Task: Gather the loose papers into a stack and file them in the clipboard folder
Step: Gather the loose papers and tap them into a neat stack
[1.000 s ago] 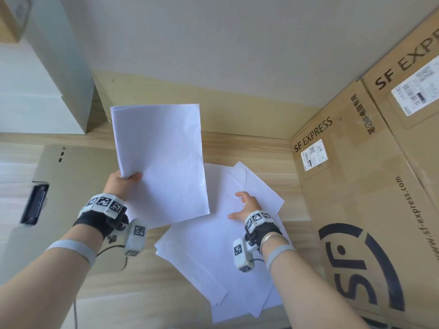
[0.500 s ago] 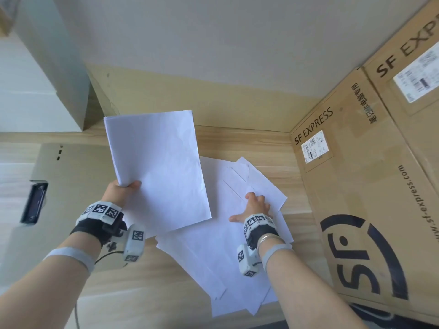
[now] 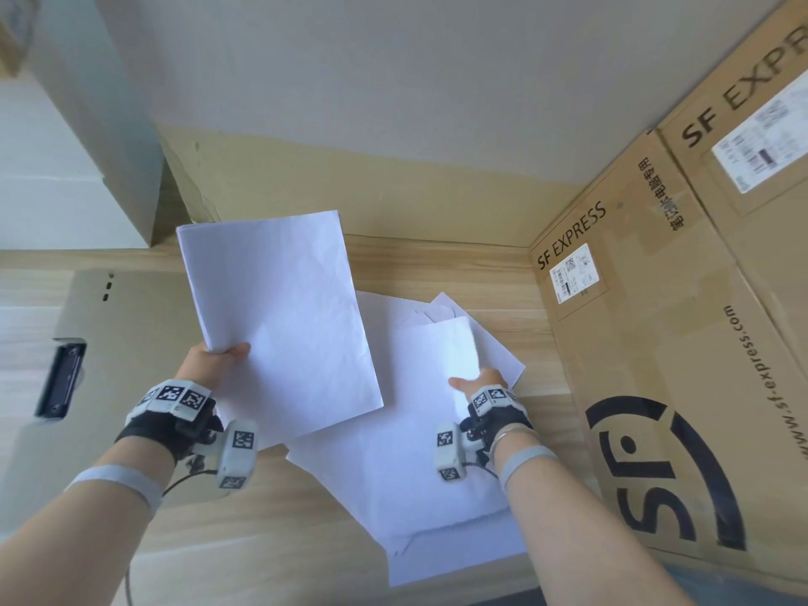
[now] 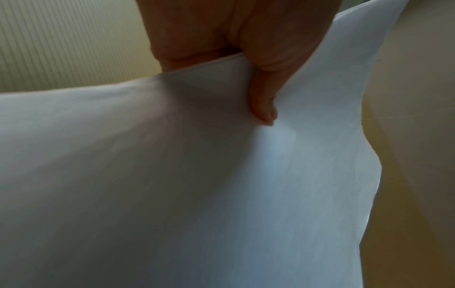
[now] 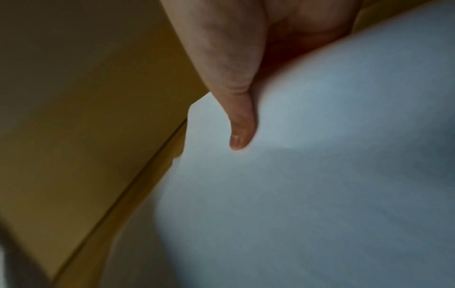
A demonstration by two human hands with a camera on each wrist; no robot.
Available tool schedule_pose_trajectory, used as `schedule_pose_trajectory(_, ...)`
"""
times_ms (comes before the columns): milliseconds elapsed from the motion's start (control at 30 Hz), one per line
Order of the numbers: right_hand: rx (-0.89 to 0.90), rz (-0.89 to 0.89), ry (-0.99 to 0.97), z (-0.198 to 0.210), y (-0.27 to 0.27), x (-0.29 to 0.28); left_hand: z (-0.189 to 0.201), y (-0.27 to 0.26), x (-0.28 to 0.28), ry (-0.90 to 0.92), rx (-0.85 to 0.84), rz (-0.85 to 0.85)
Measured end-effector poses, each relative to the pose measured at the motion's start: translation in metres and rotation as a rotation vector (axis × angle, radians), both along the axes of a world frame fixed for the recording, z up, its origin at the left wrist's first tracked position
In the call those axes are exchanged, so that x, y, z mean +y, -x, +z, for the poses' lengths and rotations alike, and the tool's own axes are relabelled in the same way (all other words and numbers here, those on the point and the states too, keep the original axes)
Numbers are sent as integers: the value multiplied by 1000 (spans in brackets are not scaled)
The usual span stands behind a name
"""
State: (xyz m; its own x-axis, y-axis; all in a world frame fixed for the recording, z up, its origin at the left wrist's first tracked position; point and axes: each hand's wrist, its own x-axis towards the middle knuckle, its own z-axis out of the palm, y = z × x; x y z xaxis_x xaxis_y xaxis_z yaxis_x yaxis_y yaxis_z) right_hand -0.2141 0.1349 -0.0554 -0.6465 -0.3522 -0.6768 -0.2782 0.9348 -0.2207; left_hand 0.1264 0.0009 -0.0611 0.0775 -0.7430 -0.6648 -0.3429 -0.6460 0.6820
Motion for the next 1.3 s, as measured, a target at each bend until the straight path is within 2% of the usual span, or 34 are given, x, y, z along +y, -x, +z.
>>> schedule_pose_trajectory(67, -21, -141, -4, 0, 1, 6, -5, -2, -1, -5, 14, 10)
schedule_pose_trajectory(133, 30, -199, -43, -4, -2, 9, -12, -4, -3, -12, 23, 22)
schedule_pose_trajectory(233, 100, -203, -80, -11, -9, 9, -17, -3, -4, -25, 37, 24)
schedule_pose_trajectory(367, 70, -159, -72, -16, -4, 11, -14, 0, -2, -30, 41, 11)
schedule_pose_trajectory(467, 33, -145, 70, -19, 7, 12, -11, 2, 0, -35, 35, 7)
schedule_pose_trajectory(633, 151, -180, 331, -3, 20, -4, -13, 2, 2, -30, 30, 2)
schedule_pose_trajectory(767, 155, -152, 392, 5, 31, -18, -14, 2, 1, -65, 4, -17)
schedule_pose_trajectory(867, 184, -135, 539, 6, 37, -23, -13, 4, 0, -94, -47, -66)
schedule_pose_trajectory(1067, 78, -193, 858, 37, 60, -36, -9, 4, -4, -159, -133, -154)
schedule_pose_trajectory(1200, -27, -87, 834, 44, 43, -55, -8, 11, -5, -157, -135, -188)
schedule_pose_trajectory(1300, -26, 19, 780, 25, 1, -73, -7, 19, -3, -168, -79, -201)
